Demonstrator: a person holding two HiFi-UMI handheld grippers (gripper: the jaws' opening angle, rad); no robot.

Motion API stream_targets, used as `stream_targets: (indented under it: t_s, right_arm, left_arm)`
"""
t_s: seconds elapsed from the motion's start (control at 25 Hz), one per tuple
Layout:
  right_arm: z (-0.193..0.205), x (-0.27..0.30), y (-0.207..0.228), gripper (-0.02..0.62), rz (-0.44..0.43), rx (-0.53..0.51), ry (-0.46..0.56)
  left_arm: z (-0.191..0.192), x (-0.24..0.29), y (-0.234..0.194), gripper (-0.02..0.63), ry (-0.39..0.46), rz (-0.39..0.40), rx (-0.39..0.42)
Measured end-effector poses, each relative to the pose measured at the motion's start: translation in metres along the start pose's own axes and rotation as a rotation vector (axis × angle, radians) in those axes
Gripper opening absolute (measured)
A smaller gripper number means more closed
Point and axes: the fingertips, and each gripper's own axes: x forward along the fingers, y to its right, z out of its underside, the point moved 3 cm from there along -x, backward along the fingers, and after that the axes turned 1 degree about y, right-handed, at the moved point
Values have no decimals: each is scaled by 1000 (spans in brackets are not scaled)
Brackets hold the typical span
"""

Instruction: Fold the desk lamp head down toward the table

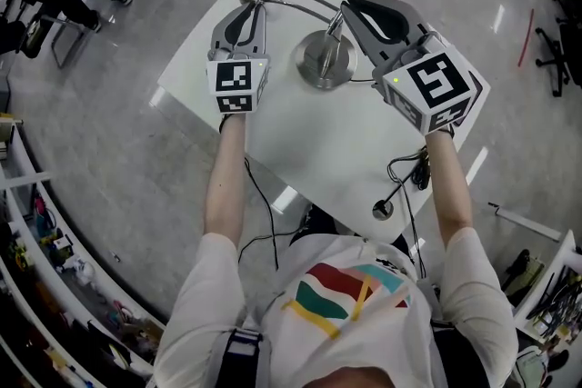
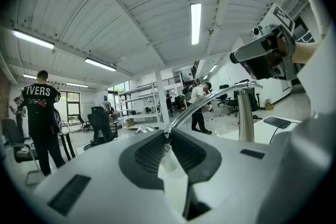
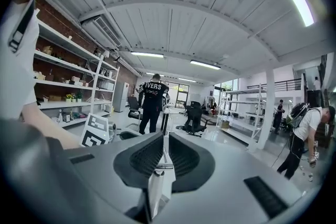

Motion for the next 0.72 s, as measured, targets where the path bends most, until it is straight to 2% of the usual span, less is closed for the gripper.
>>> stream_targets:
  t_s: [0.36,0.72]
  right_arm:
    - [22,-5,7,38,21,44,-25]
    - [45,-10,22,38,76,93,-51]
  left_arm:
    - [33,2,22,84,-61,40,-33]
    - [44,5,40,84,-113,97,46]
